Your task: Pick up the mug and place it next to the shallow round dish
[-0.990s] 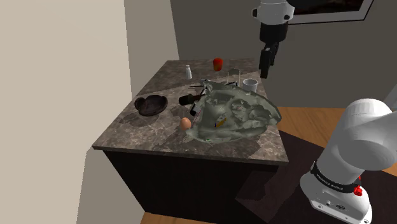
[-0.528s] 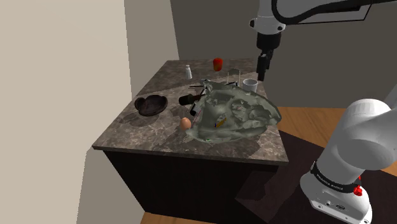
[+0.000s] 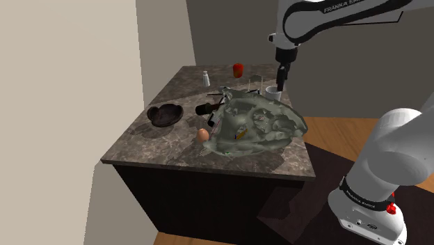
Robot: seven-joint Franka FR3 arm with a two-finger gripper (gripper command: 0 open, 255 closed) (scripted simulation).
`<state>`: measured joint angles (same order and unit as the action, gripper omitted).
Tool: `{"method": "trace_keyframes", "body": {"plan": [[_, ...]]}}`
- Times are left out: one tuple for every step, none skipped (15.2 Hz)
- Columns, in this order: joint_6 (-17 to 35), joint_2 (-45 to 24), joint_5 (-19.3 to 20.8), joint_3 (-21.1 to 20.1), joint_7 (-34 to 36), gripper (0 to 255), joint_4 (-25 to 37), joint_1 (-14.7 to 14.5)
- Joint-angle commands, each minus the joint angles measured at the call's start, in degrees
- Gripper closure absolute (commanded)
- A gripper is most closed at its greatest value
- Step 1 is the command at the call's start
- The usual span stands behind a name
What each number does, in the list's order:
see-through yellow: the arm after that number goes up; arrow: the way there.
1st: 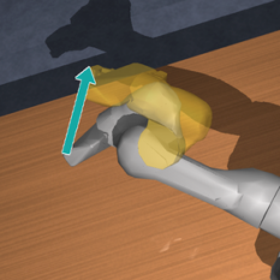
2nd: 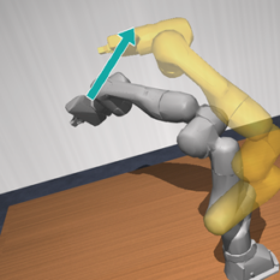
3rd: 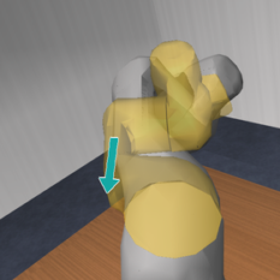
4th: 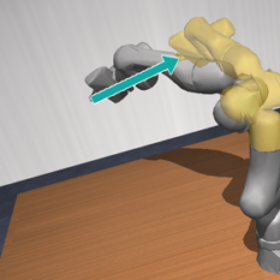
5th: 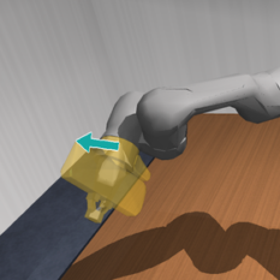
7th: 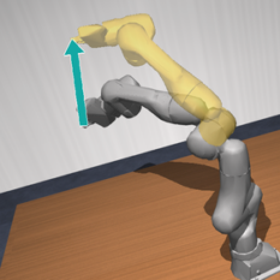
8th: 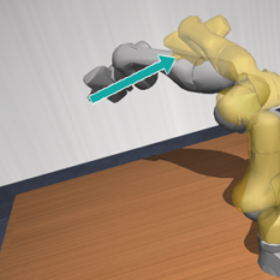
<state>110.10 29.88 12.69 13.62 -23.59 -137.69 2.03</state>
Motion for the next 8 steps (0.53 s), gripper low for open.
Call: {"method": "trace_keyframes", "body": {"plan": [[3.21,-3.71,0.14,2.14,-2.53,0,0.88,0.11],[4.67,-5.58,0.06,3.18,-3.81,0,1.42,0.13],[6.09,-7.51,-0.13,4.21,-5.12,0,2.05,0.13],[7.48,-9.5,-0.43,5.21,-6.48,0,2.75,0.11],[8.83,-11.55,-0.84,6.19,-7.88,0,3.53,0.09],[10.13,-13.65,-1.37,7.14,-9.33,0,4.4,0.05],[11.38,-15.8,-2.04,8.05,-10.84,0,5.34,0.02],[12.58,-18.0,-2.83,8.93,-12.4,0,6.35,-0.01]]}}
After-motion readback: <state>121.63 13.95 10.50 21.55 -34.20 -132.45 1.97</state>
